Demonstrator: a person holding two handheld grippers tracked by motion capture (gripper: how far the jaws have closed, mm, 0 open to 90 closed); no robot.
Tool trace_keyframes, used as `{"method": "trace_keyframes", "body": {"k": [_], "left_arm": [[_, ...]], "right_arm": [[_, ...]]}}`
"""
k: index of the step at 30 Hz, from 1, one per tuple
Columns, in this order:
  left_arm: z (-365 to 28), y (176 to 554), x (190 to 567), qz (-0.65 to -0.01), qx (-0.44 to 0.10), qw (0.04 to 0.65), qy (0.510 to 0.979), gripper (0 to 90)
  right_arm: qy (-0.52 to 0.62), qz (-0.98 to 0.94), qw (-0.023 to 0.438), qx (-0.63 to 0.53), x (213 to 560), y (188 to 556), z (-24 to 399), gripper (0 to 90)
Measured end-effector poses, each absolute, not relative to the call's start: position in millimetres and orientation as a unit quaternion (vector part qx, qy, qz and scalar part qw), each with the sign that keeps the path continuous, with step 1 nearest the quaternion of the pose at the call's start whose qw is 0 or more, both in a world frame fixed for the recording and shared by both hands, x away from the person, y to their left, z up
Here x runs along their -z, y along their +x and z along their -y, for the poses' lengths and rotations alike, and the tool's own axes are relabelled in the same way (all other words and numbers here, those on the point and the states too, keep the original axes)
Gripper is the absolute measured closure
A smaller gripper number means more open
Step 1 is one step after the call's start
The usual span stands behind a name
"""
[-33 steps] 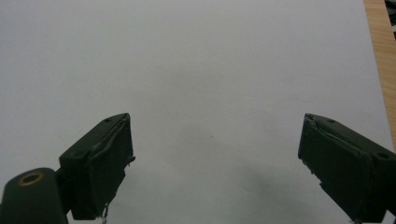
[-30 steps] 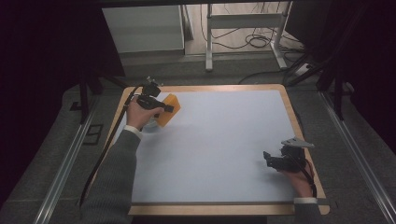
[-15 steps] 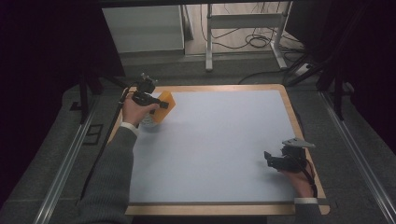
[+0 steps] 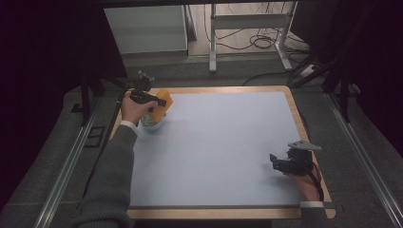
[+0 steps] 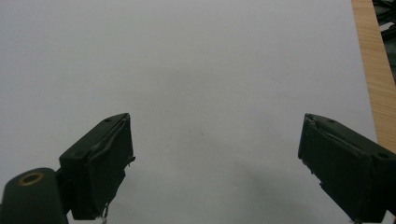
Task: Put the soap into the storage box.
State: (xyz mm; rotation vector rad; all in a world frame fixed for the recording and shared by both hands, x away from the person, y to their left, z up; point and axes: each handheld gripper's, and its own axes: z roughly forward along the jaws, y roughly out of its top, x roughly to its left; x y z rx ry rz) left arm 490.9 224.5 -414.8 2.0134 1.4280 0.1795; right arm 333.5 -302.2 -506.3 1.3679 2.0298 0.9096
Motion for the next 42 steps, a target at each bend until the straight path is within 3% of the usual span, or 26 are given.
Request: {"method": "trace_keyframes", "body": {"k": [42], "left_arm": [[-255.4, 505.3, 449.4, -0.615, -0.082, 0.300, 0.724, 61.2]], "right_arm": [[0.508, -0.750, 0.266, -0.330, 507.6, 333.7, 306.1, 10.3]]}}
